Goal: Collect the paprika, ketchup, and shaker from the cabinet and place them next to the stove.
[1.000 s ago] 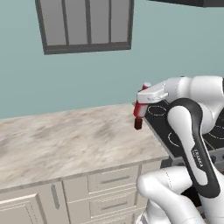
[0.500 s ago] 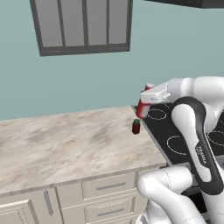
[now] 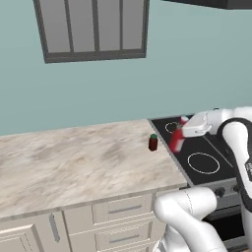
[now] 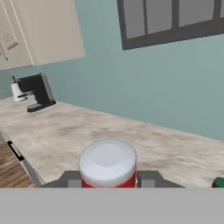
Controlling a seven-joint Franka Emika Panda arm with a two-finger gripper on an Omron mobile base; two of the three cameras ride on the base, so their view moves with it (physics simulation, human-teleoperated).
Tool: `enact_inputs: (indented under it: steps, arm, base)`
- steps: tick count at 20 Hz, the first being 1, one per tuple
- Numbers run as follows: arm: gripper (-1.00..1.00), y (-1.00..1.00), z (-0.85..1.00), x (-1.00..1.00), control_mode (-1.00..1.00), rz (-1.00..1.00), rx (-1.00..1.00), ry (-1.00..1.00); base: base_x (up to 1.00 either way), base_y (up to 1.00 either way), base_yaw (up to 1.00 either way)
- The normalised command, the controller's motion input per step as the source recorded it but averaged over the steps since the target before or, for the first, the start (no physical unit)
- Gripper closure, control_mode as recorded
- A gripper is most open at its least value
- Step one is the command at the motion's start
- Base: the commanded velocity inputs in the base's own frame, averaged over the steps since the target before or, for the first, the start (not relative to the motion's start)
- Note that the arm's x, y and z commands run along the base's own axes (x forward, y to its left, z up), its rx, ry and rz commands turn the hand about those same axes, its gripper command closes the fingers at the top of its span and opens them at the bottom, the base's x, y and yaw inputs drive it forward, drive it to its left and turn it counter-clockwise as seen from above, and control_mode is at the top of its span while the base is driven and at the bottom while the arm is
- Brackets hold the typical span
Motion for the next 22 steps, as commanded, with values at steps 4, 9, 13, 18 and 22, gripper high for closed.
enact_inputs:
  steps: [4,9,13,18,22]
  arm:
    - [1.00,-0.31,-0.73,0.19,-1.00,0.13,-0.01,0.12]
    - [1.00,-0.15,-0.59,0.09,-1.00,0.09,-0.02,-0.02]
    - [1.00,0.00,-0.40,0.14,-1.00,0.06,-0.03,-0.01]
    - [1.00,0.03,-0.38,0.29,-1.00,0.03,-0.04,0.00]
    - [1.00,0.01,-0.37,0.35,-1.00,0.01,-0.01,-0.04]
  base:
    - [0.00,0.00,0.00]
    - [0.00,0.00,0.00]
    - [0.00,0.00,0.00]
    - [0.00,0.00,0.00]
    - [0.00,0.00,0.00]
